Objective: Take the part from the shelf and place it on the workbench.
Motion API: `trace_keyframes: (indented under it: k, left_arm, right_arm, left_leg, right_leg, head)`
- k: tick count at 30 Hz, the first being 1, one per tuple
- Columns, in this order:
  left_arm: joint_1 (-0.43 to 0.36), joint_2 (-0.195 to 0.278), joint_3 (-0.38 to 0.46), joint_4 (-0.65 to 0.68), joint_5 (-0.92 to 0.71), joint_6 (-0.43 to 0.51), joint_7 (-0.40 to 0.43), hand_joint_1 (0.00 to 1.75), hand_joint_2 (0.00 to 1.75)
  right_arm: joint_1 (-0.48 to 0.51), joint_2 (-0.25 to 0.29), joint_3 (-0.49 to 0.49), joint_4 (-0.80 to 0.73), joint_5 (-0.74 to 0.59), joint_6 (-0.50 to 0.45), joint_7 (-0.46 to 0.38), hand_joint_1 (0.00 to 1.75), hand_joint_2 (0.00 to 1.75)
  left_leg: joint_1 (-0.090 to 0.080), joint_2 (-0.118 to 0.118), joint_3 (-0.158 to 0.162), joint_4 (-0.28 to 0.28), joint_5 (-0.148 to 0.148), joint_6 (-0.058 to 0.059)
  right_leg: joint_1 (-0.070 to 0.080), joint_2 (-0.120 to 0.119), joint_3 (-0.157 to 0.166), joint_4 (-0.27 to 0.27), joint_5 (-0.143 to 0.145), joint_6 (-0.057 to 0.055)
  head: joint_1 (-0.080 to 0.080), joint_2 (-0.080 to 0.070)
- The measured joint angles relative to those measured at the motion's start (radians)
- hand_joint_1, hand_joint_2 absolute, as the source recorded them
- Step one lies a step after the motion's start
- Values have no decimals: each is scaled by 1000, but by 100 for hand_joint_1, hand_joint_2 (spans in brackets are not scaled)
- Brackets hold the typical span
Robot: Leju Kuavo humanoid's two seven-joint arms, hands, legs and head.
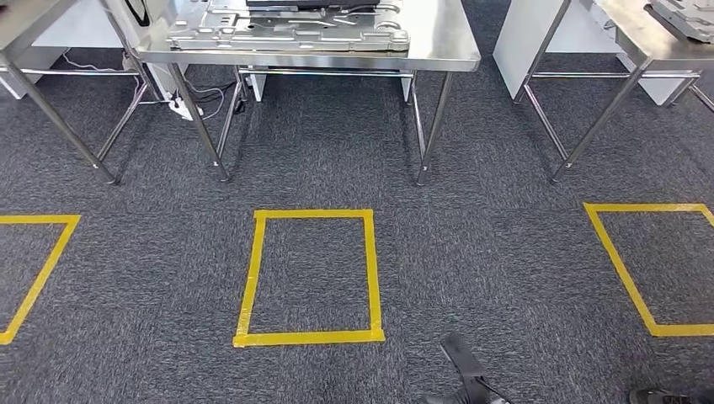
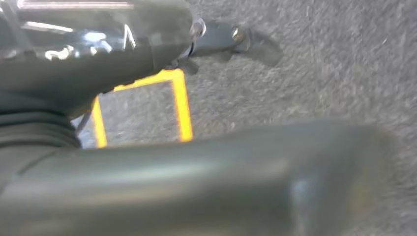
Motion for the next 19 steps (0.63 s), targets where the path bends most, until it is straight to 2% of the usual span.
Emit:
trace_keyframes:
  k: [1, 3, 4, 8, 16, 18, 19]
  left_arm:
    - [7, 2, -14, -2, 24, 4, 6, 0, 0]
    - [7, 8, -40, -17, 72, 11, 16, 0, 0]
    - [3, 9, -51, -28, 93, 14, 20, 0, 0]
    - [-16, 18, -83, -64, 164, 25, 39, 0, 0]
    - [-23, 26, -109, -96, 184, 31, 43, 0, 0]
    - [-24, 27, -111, -99, 184, 31, 43, 0, 0]
    - [-24, 27, -111, -100, 184, 31, 43, 0, 0]
  right_arm:
    - [6, 0, -4, -6, -11, 5, 4, 0, 87]
    - [28, 0, -11, -9, -31, 16, 10, 0, 0]
    - [41, 0, -13, -8, -39, 20, 13, 0, 0]
    - [85, 1, -19, -4, -69, 36, 22, 0, 175]
    - [109, 1, -28, 2, -78, 39, 24, 0, 175]
    - [110, 1, -28, 3, -78, 39, 24, 0, 87]
    - [111, 1, -28, 4, -78, 39, 24, 0, 58]
  left_leg:
    - [-2, 0, -2, 1, -1, 5]
    - [-4, -1, -6, 1, 1, 7]
    - [-5, -1, -7, 1, 1, 8]
    - [-8, 3, -8, 1, 1, 9]
    - [-10, 3, -8, 0, 3, 10]
    - [-10, 3, -8, -2, 4, 11]
    - [-10, 3, -8, -2, 4, 11]
  right_leg:
    - [1, 0, -1, -3, 3, 1]
    - [0, 0, -1, -8, 7, 6]
    - [-1, -1, 0, -10, 9, 8]
    - [-5, 2, -1, -11, 12, 13]
    - [-5, 2, -4, -12, 13, 15]
    - [-5, 2, -4, -12, 13, 15]
    - [-5, 2, -5, -12, 13, 15]
  head:
    - [5, 0]
    - [9, 0]
    - [10, 0]
    - [12, 0]
    - [12, 0]
    - [12, 0]
    - [12, 0]
